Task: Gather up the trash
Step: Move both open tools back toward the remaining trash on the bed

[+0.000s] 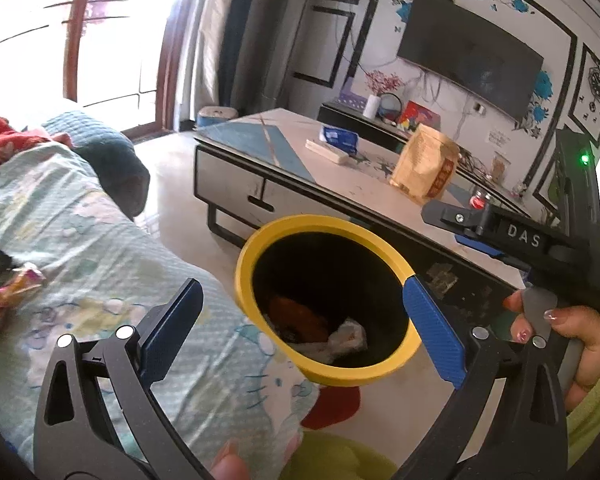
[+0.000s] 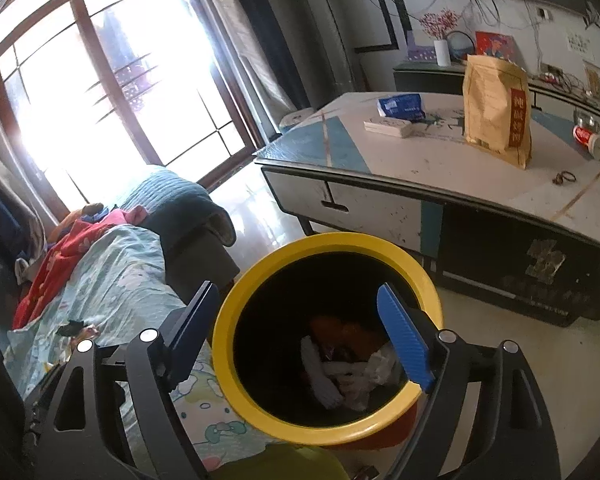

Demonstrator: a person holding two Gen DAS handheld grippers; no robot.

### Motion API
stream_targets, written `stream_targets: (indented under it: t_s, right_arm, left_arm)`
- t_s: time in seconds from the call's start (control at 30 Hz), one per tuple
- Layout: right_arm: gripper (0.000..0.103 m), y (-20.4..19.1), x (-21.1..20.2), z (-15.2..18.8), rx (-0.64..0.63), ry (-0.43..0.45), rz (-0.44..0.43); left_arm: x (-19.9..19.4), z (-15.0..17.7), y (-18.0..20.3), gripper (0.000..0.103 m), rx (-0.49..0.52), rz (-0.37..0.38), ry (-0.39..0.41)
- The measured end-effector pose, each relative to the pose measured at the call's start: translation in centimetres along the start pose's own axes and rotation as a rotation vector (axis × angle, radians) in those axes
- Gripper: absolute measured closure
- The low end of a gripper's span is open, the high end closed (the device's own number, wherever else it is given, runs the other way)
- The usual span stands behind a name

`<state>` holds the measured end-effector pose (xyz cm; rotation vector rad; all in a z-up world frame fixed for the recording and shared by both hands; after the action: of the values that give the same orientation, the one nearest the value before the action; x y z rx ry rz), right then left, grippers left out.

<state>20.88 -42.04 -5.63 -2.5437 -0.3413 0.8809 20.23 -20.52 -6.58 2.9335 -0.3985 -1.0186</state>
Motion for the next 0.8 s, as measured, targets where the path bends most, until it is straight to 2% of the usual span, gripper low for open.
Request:
stream_targets:
  t_s: [0.33, 0.8]
  right_arm:
    - [0.021, -3.2, 0.0, 0.6, -0.067, 0.009, -0.029]
    - [0.019, -10.6, 0.3, 2.6, -0.185, 0.036, -0.179]
  left_arm:
    - [-1.9, -0.6, -4.5, 0.011, -0.083, -0.074, 0.043]
    - [-5.0, -0.5, -11.2, 0.011, -0.184, -0.19, 0.106]
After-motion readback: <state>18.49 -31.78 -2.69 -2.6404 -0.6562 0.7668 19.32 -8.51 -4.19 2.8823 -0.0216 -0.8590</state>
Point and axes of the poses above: each gripper's, at about its wrist camera, not at the fingertips, and x roughly the way its jaws point, y to its right, z to its underside, the point moved 6 cm from there along x, roughly the way its jaws point, and after that the axes turned 14 degrees about -z, right-handed, at the moved point
